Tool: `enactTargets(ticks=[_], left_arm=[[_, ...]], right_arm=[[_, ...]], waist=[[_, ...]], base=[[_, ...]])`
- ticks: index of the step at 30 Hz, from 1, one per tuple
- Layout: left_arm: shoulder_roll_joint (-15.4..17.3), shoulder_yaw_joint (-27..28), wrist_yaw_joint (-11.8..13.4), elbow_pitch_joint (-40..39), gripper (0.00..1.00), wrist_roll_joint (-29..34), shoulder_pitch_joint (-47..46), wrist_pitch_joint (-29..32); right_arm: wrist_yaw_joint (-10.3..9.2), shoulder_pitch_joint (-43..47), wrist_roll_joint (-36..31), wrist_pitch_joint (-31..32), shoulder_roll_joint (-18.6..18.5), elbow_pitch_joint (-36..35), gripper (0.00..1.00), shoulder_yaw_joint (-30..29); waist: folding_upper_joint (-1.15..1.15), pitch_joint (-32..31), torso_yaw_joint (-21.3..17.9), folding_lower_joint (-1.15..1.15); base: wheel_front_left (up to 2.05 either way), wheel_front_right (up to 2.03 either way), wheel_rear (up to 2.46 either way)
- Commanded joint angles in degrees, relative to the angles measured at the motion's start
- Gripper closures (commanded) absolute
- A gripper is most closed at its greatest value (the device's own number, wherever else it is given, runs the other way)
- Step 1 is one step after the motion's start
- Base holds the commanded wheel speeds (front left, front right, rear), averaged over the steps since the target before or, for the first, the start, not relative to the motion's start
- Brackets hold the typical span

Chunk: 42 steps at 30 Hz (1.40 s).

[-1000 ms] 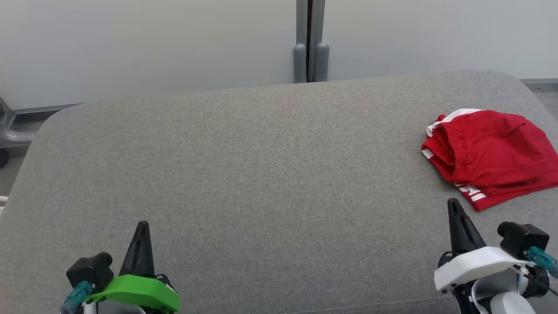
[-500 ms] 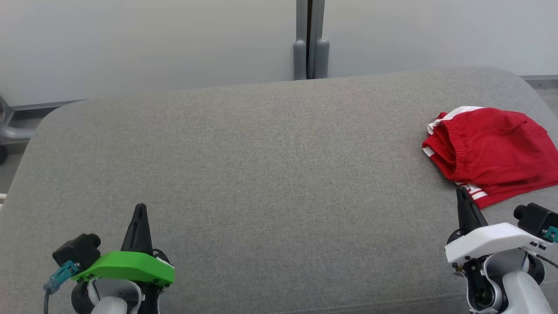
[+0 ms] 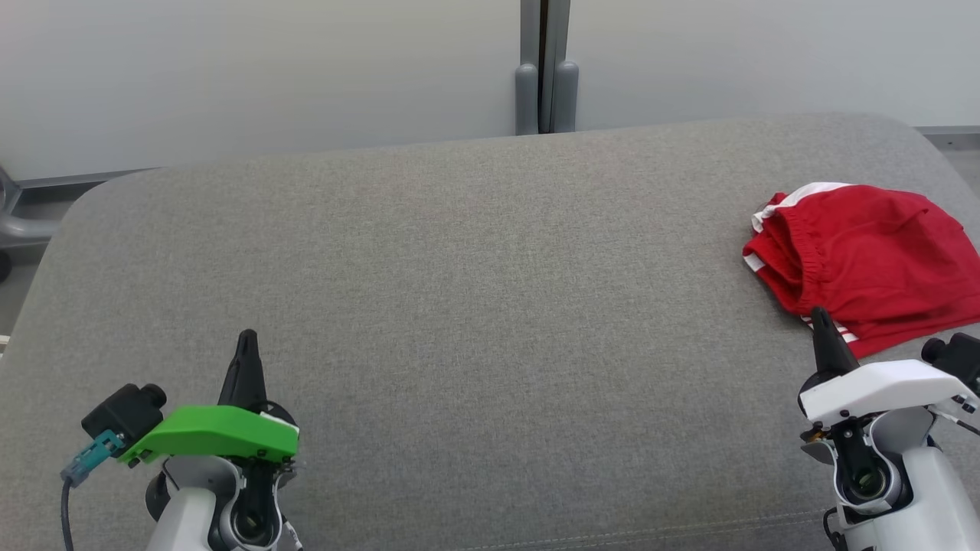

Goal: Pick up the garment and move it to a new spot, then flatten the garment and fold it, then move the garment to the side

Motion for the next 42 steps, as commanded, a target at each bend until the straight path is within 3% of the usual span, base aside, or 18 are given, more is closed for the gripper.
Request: enactTargets(ticks=[1,42], left_arm=[[0.0,0.6,-0.5,0.2,1.00,-2.1,-2.7,0.2],[-2.4,2.5,-3.7,9.0,1.00,-24.6,-13.5,3.1]], right_arm=[[0.02,-2.4,2.2,0.5,-0.5,0.4,1.00,-0.5],[0.02,-13.7,27.2,7.2,-2.5,12.4,1.00,-4.2]], waist=[[0.00,0.1,0.0,0.00],[0.00,1.6,0.0,0.00]], base=[[0.00,0.00,0.00],[0.00,0.00,0.00]])
